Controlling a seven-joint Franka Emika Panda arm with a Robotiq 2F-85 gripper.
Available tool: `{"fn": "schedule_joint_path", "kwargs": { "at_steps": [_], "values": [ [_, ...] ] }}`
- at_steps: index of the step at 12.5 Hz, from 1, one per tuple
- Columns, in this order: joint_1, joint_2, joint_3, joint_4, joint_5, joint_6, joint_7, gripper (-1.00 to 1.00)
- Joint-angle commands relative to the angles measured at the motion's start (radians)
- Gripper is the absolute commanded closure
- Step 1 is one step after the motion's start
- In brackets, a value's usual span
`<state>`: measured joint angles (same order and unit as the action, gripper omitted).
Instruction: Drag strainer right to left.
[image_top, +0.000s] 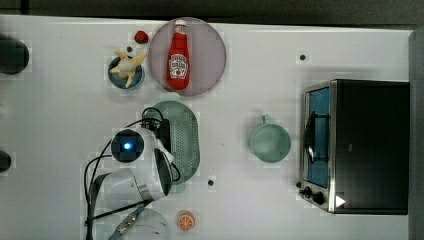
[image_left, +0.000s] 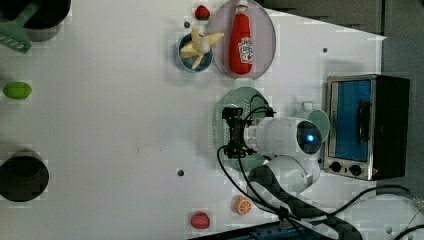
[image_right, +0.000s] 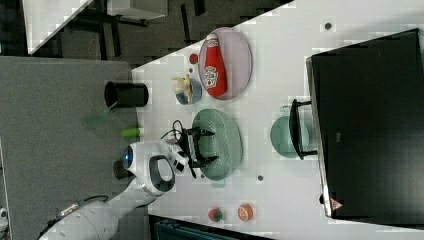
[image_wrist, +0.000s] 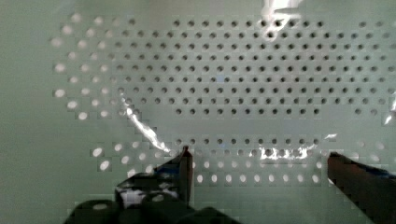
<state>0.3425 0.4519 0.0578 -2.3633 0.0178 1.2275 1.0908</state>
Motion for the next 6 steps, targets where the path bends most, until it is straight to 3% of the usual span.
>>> {"fn": "schedule_joint_path", "kwargs": {
  "at_steps": [1,6],
  "values": [
    [0.055,0.029,0.011,0.103,0.052,-0.072,0.057,-1.00],
    [0.143,0.091,0.014,0.237,0.140,-0.160,0.058,-1.00]
  ]
}}
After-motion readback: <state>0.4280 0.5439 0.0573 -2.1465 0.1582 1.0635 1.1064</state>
